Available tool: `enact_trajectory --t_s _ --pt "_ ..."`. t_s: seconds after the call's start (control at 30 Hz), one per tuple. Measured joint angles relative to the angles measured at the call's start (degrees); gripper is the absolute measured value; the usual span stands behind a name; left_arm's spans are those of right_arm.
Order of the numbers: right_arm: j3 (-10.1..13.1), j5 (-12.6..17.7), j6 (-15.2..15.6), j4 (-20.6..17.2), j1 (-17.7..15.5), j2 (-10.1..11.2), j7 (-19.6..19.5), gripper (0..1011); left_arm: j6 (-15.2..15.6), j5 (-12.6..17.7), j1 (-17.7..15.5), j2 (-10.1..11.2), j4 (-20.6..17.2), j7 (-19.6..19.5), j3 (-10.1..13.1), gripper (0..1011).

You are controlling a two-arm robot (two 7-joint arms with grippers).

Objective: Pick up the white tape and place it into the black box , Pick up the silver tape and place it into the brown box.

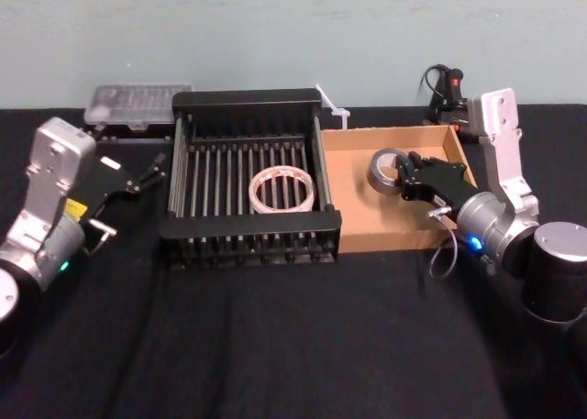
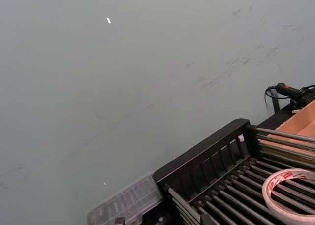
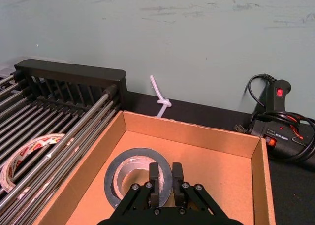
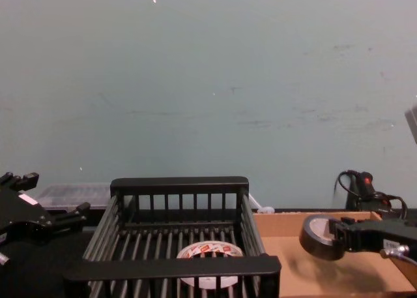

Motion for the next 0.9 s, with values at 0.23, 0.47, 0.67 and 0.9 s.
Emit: enact_trajectory --t_s 0.23,0.47,0.67,0.9 --pt "0.0 0.1 0.0 -0.1 0.0 0.0 0.0 186 0.0 0.0 0.0 0.0 0.0 0.0 0.0 1001" --pt "0.0 0.1 0.0 -0.1 -0.1 0.0 0.0 403 0.0 0.0 0.0 0.0 0.0 0.0 0.0 1001" --pt "0.0 0.2 0.0 -0.1 -0.1 0.0 0.0 605 0.0 0.0 0.0 0.0 0.0 0.0 0.0 1001" --pt "0.0 0.2 0.0 -0.1 -0.1 0.0 0.0 816 0.0 0.0 0.0 0.0 0.0 0.0 0.0 1001"
